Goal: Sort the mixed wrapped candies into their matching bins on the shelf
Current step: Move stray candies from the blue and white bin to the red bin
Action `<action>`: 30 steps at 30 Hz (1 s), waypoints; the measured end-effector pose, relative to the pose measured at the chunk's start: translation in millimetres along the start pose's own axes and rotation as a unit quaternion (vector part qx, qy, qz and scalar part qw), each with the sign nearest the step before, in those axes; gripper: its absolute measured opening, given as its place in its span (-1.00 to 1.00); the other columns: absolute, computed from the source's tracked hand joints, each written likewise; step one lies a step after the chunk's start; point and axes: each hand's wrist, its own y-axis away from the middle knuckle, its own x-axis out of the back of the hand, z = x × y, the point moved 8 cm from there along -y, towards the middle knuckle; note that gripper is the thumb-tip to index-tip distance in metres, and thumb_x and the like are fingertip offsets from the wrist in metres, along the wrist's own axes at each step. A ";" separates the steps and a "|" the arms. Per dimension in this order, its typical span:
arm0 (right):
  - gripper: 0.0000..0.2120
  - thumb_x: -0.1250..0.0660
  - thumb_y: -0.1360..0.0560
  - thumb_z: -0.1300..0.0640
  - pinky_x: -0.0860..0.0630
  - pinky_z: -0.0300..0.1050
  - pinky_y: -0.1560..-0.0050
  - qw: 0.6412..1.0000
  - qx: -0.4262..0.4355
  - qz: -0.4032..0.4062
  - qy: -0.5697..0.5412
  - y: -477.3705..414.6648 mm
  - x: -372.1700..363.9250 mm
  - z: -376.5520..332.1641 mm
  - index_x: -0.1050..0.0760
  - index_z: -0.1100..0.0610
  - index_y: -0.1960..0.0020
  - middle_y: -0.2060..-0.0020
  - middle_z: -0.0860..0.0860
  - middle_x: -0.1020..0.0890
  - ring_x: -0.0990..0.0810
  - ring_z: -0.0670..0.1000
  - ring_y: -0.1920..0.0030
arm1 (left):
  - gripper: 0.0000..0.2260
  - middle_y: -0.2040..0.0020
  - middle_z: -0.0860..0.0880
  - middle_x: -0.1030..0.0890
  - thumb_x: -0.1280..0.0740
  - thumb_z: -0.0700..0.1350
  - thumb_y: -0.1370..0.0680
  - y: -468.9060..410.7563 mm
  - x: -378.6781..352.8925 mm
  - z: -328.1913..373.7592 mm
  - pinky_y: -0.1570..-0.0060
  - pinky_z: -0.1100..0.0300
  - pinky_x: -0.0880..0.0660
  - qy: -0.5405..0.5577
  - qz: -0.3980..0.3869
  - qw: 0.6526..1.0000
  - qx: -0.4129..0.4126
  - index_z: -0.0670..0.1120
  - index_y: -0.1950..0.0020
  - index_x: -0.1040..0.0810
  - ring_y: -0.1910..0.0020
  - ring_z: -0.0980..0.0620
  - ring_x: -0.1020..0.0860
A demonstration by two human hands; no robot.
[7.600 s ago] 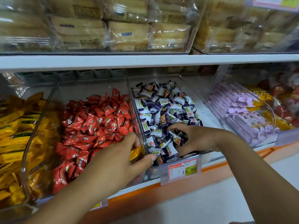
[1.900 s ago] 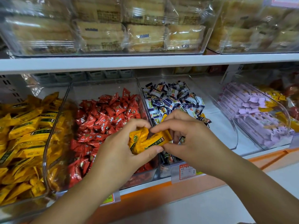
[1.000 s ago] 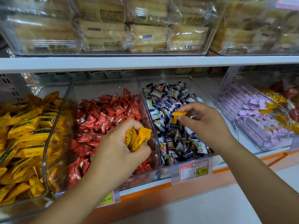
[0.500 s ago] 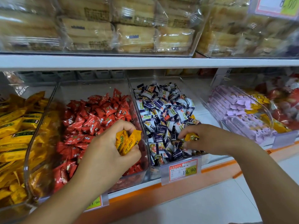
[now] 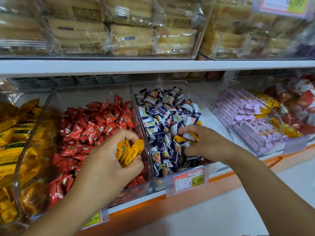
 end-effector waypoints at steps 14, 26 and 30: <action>-0.70 -0.52 -0.39 -0.01 -0.28 -0.34 0.48 0.997 0.028 0.068 -0.034 5.0 13.2 -16.6 -0.38 -0.02 0.13 0.22 0.02 -0.52 -0.41 -0.17 0.40 | -0.80 0.42 0.04 -0.44 -0.41 -0.07 -0.42 0.6 -2.6 -5.7 0.46 0.18 -0.28 -0.013 -0.015 1.000 0.004 0.15 0.07 -0.45 0.52 0.11 -0.31; -0.84 -0.38 -0.50 -0.05 -0.46 -0.26 0.43 0.980 0.167 0.105 -0.033 44.4 -17.8 -120.9 -0.52 0.02 0.15 0.43 0.08 -0.57 -0.59 -0.02 0.49 | -0.81 0.25 0.14 -0.49 -0.40 -0.01 -0.44 20.2 54.9 10.8 0.34 0.04 -0.42 -0.062 0.065 0.994 -0.055 0.20 0.03 -0.45 0.37 0.13 -0.44; -0.88 -0.38 -0.50 0.00 -0.43 -0.20 0.38 0.975 0.167 0.050 -0.137 41.7 -62.4 -167.8 -0.49 0.03 0.09 0.43 0.03 -0.50 -0.50 -0.06 0.44 | -0.79 0.04 0.28 -0.50 -0.36 0.11 -0.47 47.9 122.0 2.3 0.23 0.20 -0.46 -0.134 0.157 0.977 -0.051 0.28 -0.06 -0.41 0.17 0.16 -0.52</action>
